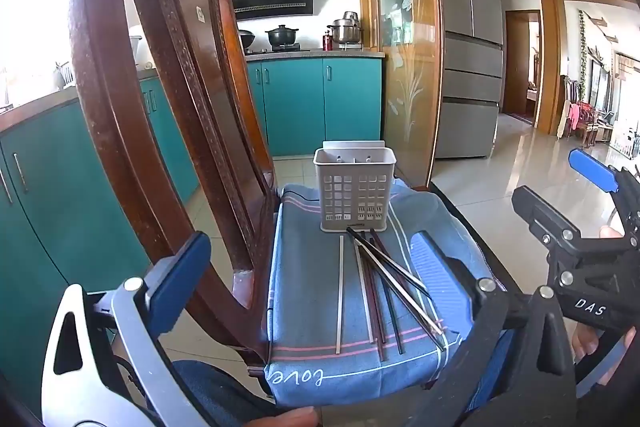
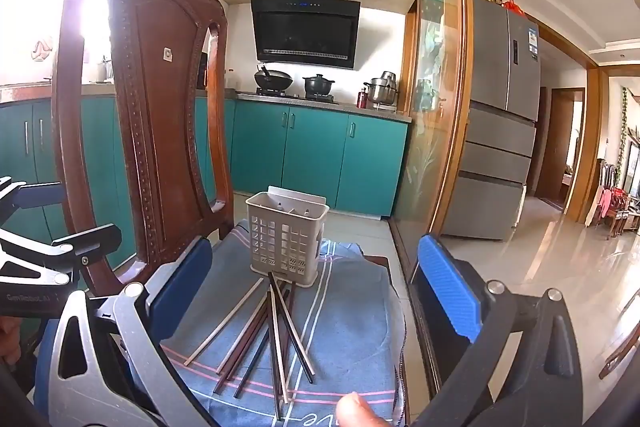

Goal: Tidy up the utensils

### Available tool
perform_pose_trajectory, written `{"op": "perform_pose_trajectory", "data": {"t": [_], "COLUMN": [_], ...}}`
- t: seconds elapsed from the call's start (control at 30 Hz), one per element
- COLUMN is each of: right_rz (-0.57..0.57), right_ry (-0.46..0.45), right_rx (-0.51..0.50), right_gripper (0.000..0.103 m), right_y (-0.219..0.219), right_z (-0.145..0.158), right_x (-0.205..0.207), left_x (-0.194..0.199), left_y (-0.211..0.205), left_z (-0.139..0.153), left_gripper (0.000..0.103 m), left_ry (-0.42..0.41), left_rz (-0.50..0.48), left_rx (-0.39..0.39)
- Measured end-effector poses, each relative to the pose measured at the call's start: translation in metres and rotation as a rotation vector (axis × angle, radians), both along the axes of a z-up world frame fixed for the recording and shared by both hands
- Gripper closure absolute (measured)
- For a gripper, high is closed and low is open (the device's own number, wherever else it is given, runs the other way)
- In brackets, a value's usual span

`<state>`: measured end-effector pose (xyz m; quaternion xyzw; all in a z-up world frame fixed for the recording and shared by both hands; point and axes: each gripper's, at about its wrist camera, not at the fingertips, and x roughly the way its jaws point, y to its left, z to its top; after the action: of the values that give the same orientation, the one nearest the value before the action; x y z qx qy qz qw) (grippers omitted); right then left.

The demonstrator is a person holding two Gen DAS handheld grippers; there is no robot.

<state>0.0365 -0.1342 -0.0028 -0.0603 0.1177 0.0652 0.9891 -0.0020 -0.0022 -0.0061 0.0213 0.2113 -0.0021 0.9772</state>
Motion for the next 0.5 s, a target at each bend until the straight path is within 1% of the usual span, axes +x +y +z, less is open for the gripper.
{"op": "perform_pose_trajectory", "data": {"t": [0.5], "right_rz": [0.008], "right_ry": [-0.003], "right_rx": [0.001], "right_gripper": [0.002], "right_y": [0.0008], "right_z": [0.0011], "right_x": [-0.0017], "left_x": [0.0001], "left_y": [0.0004], "left_z": [0.0024], "left_gripper": [0.004], "left_ry": [0.004], "left_rz": [-0.003], "left_rx": [0.003]}}
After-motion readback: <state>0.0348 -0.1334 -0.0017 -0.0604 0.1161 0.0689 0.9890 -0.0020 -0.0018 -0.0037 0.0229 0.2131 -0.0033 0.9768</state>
